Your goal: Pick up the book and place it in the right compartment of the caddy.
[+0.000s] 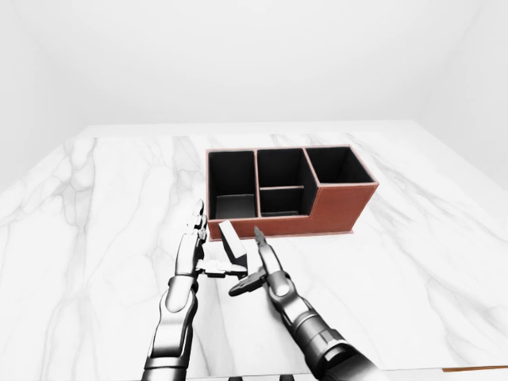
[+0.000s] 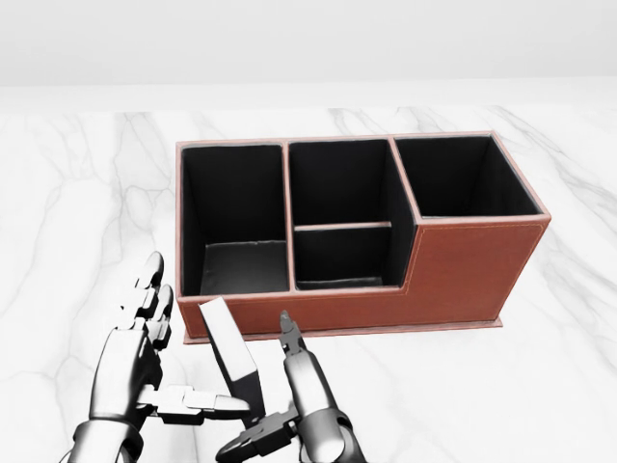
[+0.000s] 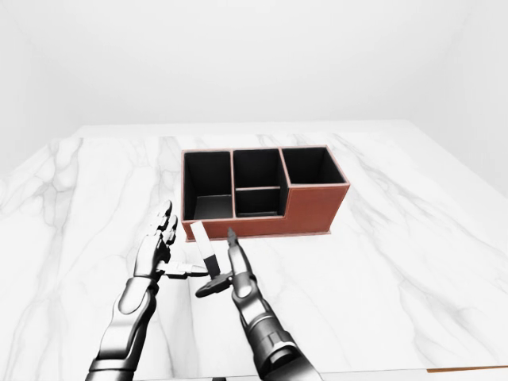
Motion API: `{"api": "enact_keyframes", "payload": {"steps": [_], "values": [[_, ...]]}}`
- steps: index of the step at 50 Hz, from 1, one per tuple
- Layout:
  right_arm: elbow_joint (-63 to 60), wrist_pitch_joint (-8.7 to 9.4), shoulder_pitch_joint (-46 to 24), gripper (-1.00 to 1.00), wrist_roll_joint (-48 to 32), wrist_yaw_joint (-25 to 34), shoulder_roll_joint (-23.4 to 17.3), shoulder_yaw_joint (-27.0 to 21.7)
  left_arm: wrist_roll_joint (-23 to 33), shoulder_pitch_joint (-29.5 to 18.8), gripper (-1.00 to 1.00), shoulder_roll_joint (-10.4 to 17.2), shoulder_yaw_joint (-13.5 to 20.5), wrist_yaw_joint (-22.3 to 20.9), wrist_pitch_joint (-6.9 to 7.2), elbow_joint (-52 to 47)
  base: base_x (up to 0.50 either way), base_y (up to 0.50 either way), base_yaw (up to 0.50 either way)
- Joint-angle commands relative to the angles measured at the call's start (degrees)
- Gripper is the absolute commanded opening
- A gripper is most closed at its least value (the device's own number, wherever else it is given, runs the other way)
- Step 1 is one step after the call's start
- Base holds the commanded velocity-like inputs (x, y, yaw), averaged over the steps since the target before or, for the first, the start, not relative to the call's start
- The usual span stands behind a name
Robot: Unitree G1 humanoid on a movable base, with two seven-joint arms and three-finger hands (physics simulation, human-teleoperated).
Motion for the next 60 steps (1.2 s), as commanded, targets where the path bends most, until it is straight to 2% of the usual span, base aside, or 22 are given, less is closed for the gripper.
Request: {"api": "enact_keyframes", "payload": {"steps": [1,5,10,20,21,22,23,24,25,29,35,40,42,46,48,51,52,54,55,60], "values": [[0.28,0.0,-0.29,1.0,-0.73,-0.59,1.11,0.45,-0.84,0.26,1.0,-0.16,0.56,0.53,-0.72,-0.43,0.0,0.0,0.0],[-0.69,0.0,0.03,1.0,-0.95,-0.53,1.52,0.78,-0.85,0.24,1.0,-0.18,0.59,0.49,-1.17,0.03,0.0,0.0,0.0],[-0.38,0.0,-0.59,1.0,-1.01,-0.67,1.94,0.89,-0.81,0.53,1.0,-0.22,0.47,0.5,-0.37,-1.04,0.0,0.0,0.0],[-0.37,0.0,-1.4,1.0,-0.86,0.2,2.83,1.15,-0.84,0.67,1.0,-0.25,0.42,0.46,0.28,-1.8,0.0,0.0,0.0],[-0.59,0.0,-1.19,0.91,-0.82,0.58,2.9,1.31,-0.81,0.7,1.0,-0.26,0.42,0.45,-0.11,-1.46,0.0,0.0,0.0],[-0.33,0.0,-1.17,-0.33,-1.05,-0.02,2.84,1.34,-0.86,0.57,1.0,-0.26,0.46,0.45,-0.31,-1.13,0.0,0.0,0.0],[0.03,0.0,-1.29,-0.82,-0.97,0.11,2.83,1.27,-0.88,0.49,1.0,-0.25,0.48,0.44,-0.26,-1.1,0.0,0.0,0.0],[-0.01,0.0,-1.19,-1.0,-0.96,0.29,2.82,1.29,-0.91,0.36,1.0,-0.21,0.55,0.39,-0.75,-0.46,0.0,0.0,0.0],[0.02,0.0,-1.17,-1.0,-1.02,0.19,2.81,1.27,-0.94,0.17,1.0,-0.15,0.62,0.36,-0.94,-0.09,0.0,0.0,0.0],[0.89,0.0,-1.43,-1.0,-0.97,0.26,2.66,0.99,-0.9,0.47,1.0,-0.23,0.45,0.44,0.19,-1.53,0.0,0.0,0.0],[2.56,0.0,-2.06,-1.0,-0.99,-0.39,2.57,0.59,-0.94,0.12,1.0,-0.16,0.6,0.36,-0.91,-0.06,0.0,0.0,0.0],[3.02,0.0,-2.16,-1.0,-0.93,-0.47,2.47,0.41,-0.88,0.46,1.0,-0.23,0.43,0.44,0.39,-1.73,0.0,0.0,0.0],[3.47,0.0,-2.45,-1.0,-0.91,-0.75,2.29,0.16,-0.91,0.23,1.0,-0.21,0.53,0.4,-0.42,-0.67,0.0,0.0,0.0],[3.83,0.0,-2.68,-1.0,-0.66,-0.98,1.79,-0.3,-0.87,0.45,1.0,-0.27,0.4,0.46,0.18,-1.46,0.0,0.0,0.0],[3.99,0.0,-2.82,-1.0,-0.37,-0.97,1.5,-0.57,-0.91,0.27,1.0,-0.22,0.49,0.4,-0.43,-0.69,0.0,0.0,0.0],[3.92,0.0,-2.89,-1.0,0.06,-0.72,1.16,-0.83,-0.93,0.18,1.0,-0.2,0.53,0.4,-0.58,-0.44,0.0,0.0,0.0],[3.23,0.0,-2.6,-1.0,0.28,-0.47,1.0,-0.89,-0.99,-0.31,1.0,-0.11,0.74,0.32,-1.92,1.38,0.0,0.0,0.0],[2.13,0.0,-2.15,-1.0,0.58,-0.09,0.7,-0.89,-0.93,-0.26,1.0,-0.18,0.66,0.41,-2.35,1.78,0.0,0.0,0.0],[1.27,0.0,-1.85,-1.0,0.94,0.28,0.35,-1.03,-0.96,-0.56,1.0,-0.13,0.76,0.38,-3.1,2.87,0.0,0.0,0.0],[0.33,0.0,-1.61,-1.0,2.32,1.18,-0.84,-1.56,-1.05,-1.03,1.0,-0.01,0.89,0.35,-3.19,4.56,0.0,0.0,0.0]]}}
